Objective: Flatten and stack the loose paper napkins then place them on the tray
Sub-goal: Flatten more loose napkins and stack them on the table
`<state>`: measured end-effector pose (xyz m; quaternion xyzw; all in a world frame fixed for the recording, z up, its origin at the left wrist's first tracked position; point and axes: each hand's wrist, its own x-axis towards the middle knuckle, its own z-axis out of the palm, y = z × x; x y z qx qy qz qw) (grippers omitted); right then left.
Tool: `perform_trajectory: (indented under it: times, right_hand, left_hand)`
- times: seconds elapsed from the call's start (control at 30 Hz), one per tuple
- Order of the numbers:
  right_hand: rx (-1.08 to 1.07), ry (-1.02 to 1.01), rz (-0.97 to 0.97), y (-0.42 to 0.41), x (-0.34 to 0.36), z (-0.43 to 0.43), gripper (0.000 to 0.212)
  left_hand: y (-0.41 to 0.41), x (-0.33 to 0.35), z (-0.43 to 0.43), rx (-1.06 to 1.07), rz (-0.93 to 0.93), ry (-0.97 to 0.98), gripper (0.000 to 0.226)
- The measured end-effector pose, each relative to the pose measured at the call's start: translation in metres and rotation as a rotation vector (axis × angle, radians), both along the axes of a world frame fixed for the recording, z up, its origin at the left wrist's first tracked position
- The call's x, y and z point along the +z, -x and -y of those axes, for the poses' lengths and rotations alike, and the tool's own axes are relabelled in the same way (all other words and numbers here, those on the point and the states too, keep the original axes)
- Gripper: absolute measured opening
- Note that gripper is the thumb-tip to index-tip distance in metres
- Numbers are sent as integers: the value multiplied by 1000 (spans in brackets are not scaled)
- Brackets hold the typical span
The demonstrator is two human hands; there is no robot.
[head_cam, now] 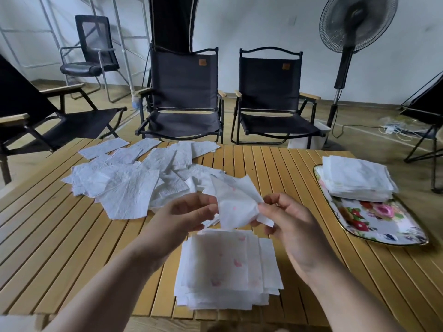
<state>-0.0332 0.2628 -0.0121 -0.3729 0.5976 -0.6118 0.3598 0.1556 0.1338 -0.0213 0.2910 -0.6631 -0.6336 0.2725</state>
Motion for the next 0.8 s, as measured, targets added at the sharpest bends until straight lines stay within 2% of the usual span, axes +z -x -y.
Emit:
perform_trajectory:
  times: [0.1, 0.17, 0.23, 0.4, 0.47, 0.57, 0.63, 0.7, 0.8]
  right_hand:
    - [-2, -37, -34, -4, -7, 4, 9]
    - [35, -25, -96, -9, -7, 12, 14]
    - [63, -25, -70, -13, -5, 22, 14]
    - [127, -60, 77, -16, -15, 31, 46]
    - [100, -52, 40, -12, -16, 30, 46]
    - [100, -75, -37, -9, -15, 28, 47]
    - [74, -114, -70, -10, -18, 30, 41]
    - [16, -147, -56, -11, -19, 32, 29]
    - [3, -181, -95, -8, -18, 30, 29]
  left_hand:
    - [3, -1, -2, 5, -9, -25, 18]
    - [4, -3, -3, 29, -3, -26, 21]
    - [2, -4, -2, 87, -4, -22, 25]
    - [-7, -9, 2, 60, 62, 71, 7]
    - [-10, -14, 2, 57, 63, 43, 8]
    - [-9, -18, -2, 80, 68, -5, 22]
    - [-4, -20, -5, 87, 74, -30, 25]
    - [3, -20, -7, 71, 98, -19, 22]
    - [12, -18, -10, 36, 123, 35, 12]
